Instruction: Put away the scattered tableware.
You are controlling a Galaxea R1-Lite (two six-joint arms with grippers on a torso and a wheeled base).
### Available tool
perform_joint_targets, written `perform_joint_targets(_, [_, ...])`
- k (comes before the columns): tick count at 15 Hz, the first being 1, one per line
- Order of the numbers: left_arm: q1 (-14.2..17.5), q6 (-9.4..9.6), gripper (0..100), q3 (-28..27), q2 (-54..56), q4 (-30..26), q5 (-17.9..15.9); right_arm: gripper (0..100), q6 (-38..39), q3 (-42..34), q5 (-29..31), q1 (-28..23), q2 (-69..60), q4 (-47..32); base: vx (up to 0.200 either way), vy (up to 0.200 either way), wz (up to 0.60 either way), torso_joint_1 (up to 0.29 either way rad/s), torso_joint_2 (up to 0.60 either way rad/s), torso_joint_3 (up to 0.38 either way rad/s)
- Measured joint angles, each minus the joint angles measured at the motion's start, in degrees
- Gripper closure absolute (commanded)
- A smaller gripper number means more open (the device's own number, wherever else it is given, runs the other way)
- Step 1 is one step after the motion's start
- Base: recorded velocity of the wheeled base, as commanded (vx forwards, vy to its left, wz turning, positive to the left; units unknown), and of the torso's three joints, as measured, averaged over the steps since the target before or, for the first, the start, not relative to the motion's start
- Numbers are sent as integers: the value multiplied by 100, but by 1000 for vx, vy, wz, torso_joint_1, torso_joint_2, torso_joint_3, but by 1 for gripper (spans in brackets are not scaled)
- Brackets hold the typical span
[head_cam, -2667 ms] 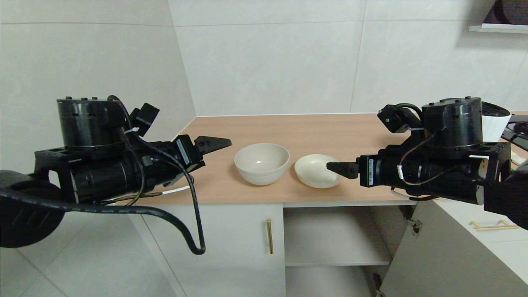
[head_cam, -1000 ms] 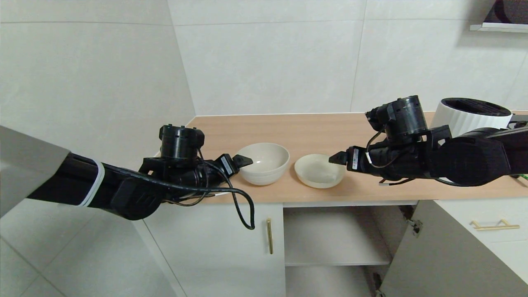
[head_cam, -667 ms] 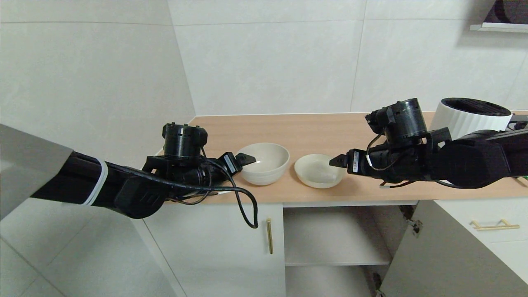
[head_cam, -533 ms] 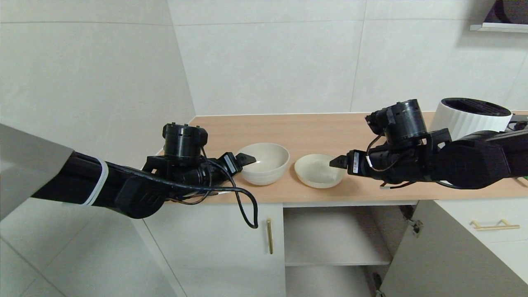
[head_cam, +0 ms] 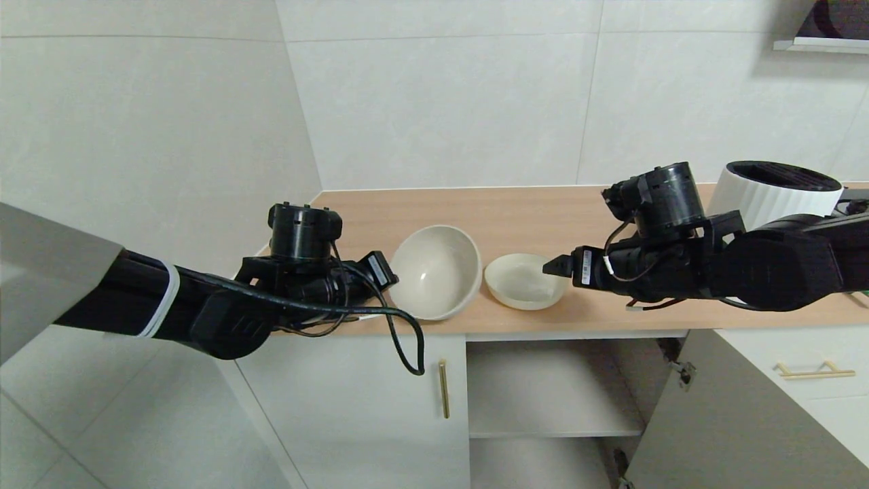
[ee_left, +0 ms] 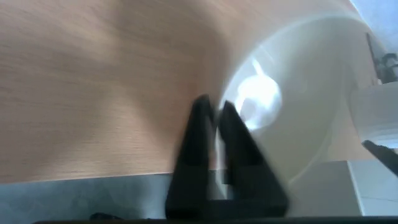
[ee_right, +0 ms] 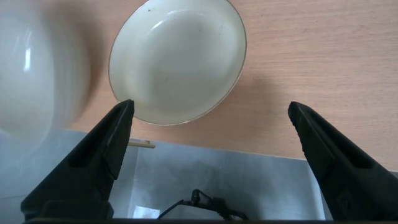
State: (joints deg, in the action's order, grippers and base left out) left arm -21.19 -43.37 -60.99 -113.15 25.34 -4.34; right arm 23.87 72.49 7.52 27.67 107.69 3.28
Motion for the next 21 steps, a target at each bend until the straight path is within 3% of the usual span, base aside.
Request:
perform_joint_targets(4, [0, 0, 100, -1, 22, 5, 13, 0, -6, 61, 88, 0, 9, 2, 0, 0, 0, 0, 0, 0])
perform_joint_targets(11, [0, -1, 100, 7, 74, -6, 11, 0, -22, 491, 1330, 143, 601, -5, 0, 0, 0, 0, 0, 0])
perform_joint_targets(21, [0, -1, 100, 9, 76, -6, 11, 0, -23, 664, 1420, 156, 1117, -5, 0, 0, 0, 0, 0, 0])
